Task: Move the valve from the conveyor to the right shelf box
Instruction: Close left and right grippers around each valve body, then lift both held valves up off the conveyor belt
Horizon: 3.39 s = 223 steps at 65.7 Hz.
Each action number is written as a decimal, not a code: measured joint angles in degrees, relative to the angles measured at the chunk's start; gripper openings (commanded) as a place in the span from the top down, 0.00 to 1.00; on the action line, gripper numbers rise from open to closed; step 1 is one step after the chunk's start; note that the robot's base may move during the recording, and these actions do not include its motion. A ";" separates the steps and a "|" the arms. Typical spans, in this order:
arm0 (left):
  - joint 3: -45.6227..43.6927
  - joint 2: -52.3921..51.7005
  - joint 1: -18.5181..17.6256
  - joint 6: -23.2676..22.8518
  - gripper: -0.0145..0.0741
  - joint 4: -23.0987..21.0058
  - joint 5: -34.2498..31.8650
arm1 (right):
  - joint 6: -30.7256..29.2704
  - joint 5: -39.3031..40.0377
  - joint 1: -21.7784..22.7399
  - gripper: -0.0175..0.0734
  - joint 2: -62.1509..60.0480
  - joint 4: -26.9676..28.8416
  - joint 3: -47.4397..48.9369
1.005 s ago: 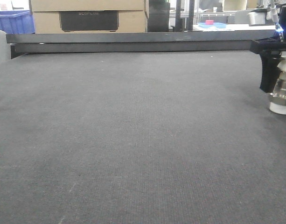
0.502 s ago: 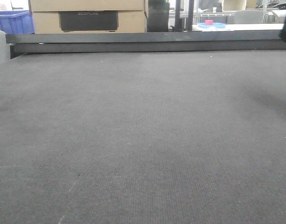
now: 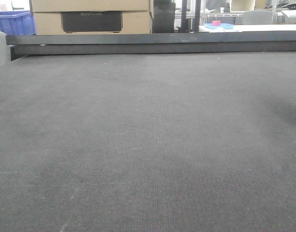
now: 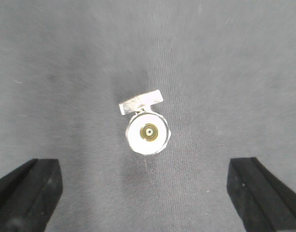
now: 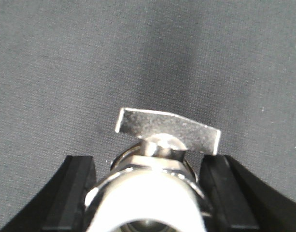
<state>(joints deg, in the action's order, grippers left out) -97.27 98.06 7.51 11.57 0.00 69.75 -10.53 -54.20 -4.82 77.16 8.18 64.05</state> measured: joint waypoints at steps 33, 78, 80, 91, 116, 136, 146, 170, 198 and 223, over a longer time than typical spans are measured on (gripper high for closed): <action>-0.08 15.16 0.05 0.38 0.16 -0.30 -2.55 | 0.00 0.29 0.00 0.97 0.00 0.78 -0.12; -0.12 16.76 -0.10 0.47 0.96 -0.46 -2.52 | 0.00 2.74 0.00 0.97 0.00 0.90 -0.12; -0.12 16.63 -0.22 0.34 0.96 -0.46 -2.00 | 0.00 2.87 0.00 0.97 0.00 0.90 -0.12; 0.01 13.81 -2.97 -1.82 0.96 0.00 -0.42 | 0.00 3.47 1.35 0.97 0.00 1.26 -0.12; 13.04 -2.06 -7.76 -5.40 0.96 -1.14 -6.28 | 0.00 4.60 6.72 0.97 -0.09 0.79 -1.49; 30.33 -21.55 -7.76 -5.61 0.96 -0.94 -15.68 | 0.00 7.75 6.72 0.97 -1.85 1.20 -11.03; 36.86 -30.27 -7.76 -5.61 0.96 -0.94 -20.32 | 0.00 8.72 6.72 0.97 -6.27 1.20 -14.16; 40.16 -48.64 -7.76 -5.72 0.96 -0.94 -26.69 | 0.00 12.68 6.72 0.97 -24.38 1.29 -14.40; 40.28 -60.67 -7.76 -5.72 0.96 -0.77 -34.43 | 0.00 15.94 6.72 0.97 -38.32 1.53 -10.83; 40.28 -61.03 -7.76 -5.82 0.96 -0.68 -34.54 | 0.00 16.05 6.72 0.97 -39.15 1.85 -8.54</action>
<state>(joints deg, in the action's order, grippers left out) -56.99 37.03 -0.26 5.75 -0.68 35.21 -10.53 -38.16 1.91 38.01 10.04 55.52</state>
